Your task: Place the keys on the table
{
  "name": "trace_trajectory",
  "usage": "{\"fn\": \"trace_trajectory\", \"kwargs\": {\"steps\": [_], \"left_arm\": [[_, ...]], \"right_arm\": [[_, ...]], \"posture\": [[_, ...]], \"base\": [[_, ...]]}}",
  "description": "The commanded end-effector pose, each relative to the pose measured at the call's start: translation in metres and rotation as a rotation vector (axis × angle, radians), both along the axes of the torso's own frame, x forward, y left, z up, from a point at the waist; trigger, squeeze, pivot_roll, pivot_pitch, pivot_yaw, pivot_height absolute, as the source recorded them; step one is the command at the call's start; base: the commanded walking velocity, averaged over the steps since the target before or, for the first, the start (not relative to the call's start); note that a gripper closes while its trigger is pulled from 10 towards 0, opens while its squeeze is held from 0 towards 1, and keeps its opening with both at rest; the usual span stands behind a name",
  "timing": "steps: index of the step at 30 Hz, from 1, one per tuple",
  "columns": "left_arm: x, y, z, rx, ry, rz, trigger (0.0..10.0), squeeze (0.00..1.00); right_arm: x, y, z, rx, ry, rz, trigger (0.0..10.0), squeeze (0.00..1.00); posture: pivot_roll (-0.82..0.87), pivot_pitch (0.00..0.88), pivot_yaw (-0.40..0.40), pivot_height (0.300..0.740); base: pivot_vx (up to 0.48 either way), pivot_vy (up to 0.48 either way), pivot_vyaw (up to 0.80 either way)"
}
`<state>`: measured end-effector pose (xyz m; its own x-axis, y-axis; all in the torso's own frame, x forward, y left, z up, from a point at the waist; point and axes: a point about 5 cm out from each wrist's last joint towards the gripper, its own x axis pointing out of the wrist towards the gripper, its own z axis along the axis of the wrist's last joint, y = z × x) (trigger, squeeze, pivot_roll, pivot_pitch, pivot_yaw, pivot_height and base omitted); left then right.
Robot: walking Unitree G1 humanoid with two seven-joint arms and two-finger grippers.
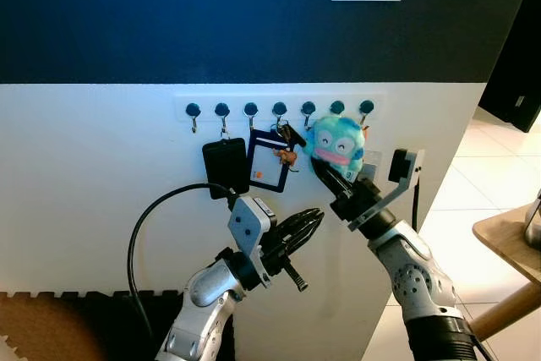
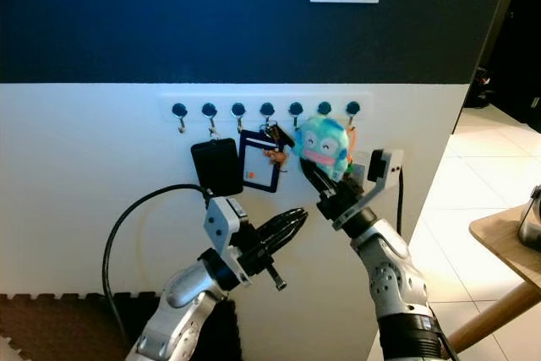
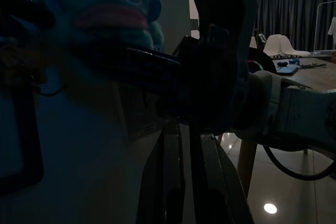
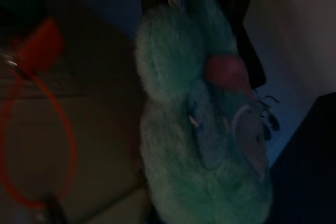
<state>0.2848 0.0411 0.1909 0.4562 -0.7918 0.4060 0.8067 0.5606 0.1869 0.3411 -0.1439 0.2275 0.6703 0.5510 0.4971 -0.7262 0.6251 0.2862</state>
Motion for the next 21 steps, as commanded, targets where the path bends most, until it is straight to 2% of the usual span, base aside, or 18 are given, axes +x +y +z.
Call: {"fn": "trace_trajectory", "kwargs": {"steps": [1, 9, 12, 18, 21], "left_arm": [[-0.002, -0.002, 0.004, 0.010, -0.019, -0.019, 10.0, 0.00], [0.000, -0.002, 0.016, 0.001, -0.063, -0.020, 10.0, 0.00], [0.003, 0.000, 0.018, -0.004, -0.066, 0.000, 10.0, 0.00], [0.005, 0.005, -0.002, 0.078, -0.007, 0.023, 10.0, 0.00], [0.006, 0.019, -0.033, 0.168, 0.064, 0.060, 10.0, 0.00]], "right_arm": [[-0.004, 0.007, 0.008, -0.001, -0.041, 0.047, 10.0, 0.00], [-0.014, 0.020, 0.009, -0.022, -0.088, 0.135, 10.0, 0.00], [-0.020, 0.026, 0.004, -0.068, -0.101, 0.196, 10.0, 0.00], [-0.030, 0.030, -0.007, -0.122, -0.087, 0.253, 10.0, 0.00], [-0.036, 0.026, -0.015, -0.124, -0.062, 0.245, 10.0, 0.00]], "posture": [[0.02, 0.038, 0.007, 0.740], [0.02, 0.037, 0.011, 0.740], [0.02, 0.038, 0.012, 0.740], [0.02, 0.038, 0.011, 0.740], [0.02, 0.040, 0.010, 0.740]], "base": [[0.000, 0.000, 0.00], [0.000, 0.000, 0.00], [0.000, 0.000, 0.00], [0.000, 0.000, 0.00], [0.000, 0.000, 0.00]]}}
